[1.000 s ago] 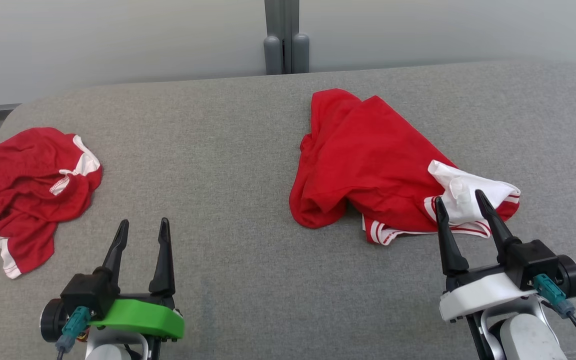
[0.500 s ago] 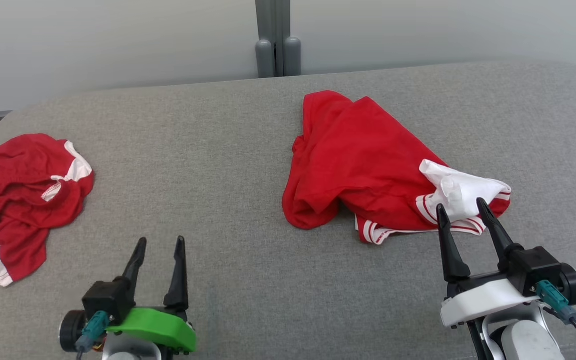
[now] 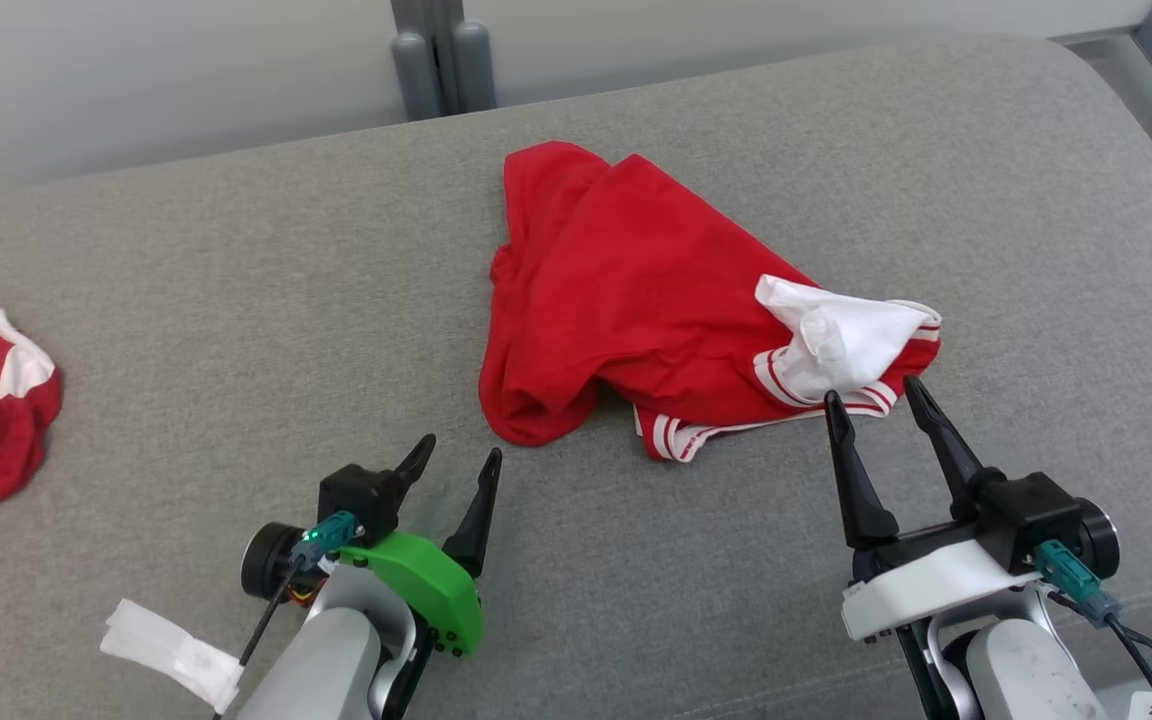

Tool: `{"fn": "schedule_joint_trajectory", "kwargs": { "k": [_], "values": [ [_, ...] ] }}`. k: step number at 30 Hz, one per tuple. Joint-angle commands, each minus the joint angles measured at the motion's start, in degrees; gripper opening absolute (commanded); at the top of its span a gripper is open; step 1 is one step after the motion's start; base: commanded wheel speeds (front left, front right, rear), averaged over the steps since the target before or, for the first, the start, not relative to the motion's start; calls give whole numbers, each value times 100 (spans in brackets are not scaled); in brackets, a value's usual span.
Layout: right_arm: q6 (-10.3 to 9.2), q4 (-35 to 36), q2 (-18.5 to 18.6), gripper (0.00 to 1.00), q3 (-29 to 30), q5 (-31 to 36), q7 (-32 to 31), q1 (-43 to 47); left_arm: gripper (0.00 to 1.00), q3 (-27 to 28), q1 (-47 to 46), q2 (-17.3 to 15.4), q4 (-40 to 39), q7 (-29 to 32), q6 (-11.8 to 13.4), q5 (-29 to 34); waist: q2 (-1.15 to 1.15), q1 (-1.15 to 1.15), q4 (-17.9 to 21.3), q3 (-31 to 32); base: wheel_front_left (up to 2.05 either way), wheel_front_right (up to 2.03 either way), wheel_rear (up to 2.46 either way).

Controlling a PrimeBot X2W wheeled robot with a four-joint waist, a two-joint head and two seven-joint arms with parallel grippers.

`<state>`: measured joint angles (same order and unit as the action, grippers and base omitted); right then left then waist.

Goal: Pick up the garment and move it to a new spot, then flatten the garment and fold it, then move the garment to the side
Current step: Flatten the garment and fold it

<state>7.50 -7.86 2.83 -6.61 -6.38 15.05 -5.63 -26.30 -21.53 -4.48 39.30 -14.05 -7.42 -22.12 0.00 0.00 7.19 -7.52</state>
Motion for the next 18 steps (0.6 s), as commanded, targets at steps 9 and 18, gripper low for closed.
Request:
{"fn": "schedule_joint_trajectory", "kwargs": {
  "k": [9, 18],
  "values": [
    [-1, 103, 10, 100, -182, -127, 19, -154, 100, -54, -813, 34, 918, -71, 3, -445, 0, 0, 673, -500, 0, 0, 0],
    [-1, 128, 9, 100, -159, -186, 18, -184, 100, -73, -1284, 93, 1426, -114, 56, -497, 0, 0, 801, -613, 0, 0, 0]
  ]
}}
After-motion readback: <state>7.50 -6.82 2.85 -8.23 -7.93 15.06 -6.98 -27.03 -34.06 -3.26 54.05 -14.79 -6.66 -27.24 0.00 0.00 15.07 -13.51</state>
